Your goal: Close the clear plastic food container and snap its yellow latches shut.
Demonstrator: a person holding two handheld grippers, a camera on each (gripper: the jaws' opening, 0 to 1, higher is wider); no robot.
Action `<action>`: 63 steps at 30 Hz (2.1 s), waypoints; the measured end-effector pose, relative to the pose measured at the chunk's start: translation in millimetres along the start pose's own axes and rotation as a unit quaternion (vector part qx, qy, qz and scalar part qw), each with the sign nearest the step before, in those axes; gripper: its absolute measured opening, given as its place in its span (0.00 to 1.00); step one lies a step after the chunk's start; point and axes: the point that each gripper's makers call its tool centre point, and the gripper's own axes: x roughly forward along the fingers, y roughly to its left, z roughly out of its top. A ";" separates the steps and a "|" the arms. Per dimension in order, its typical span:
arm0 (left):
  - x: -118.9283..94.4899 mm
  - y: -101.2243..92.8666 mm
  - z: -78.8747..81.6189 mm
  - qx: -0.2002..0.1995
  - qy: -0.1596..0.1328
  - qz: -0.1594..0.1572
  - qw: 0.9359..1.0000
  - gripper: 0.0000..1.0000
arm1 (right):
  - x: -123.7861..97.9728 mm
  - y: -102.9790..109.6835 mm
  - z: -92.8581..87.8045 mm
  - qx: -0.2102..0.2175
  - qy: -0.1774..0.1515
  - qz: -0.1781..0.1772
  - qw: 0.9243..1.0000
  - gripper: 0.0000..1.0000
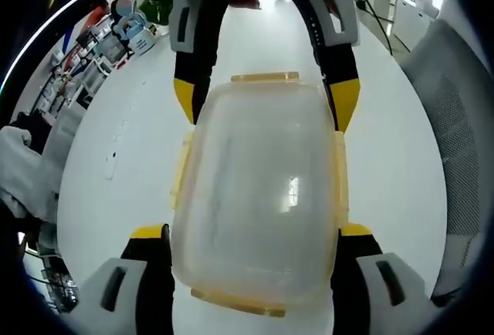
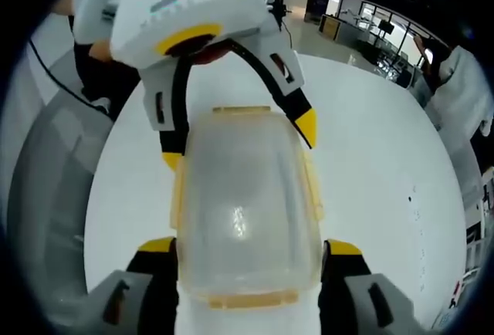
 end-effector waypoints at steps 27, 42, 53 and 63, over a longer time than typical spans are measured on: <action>7.0 27.7 2.3 -0.008 -0.004 0.002 1.000 0.83 | 0.4 -30.0 0.7 -0.009 0.003 0.004 1.000 0.74; 9.5 36.5 3.2 -0.012 -0.007 0.003 1.000 0.83 | 1.0 -39.5 0.6 -0.013 0.006 0.007 1.000 0.74; 8.8 36.1 3.4 -0.013 -0.007 0.003 1.000 0.83 | 0.9 -38.9 0.9 -0.011 0.006 0.007 1.000 0.75; 8.9 35.6 3.2 -0.012 -0.009 0.001 1.000 0.84 | 1.7 -37.8 0.9 -0.015 0.003 0.003 1.000 0.76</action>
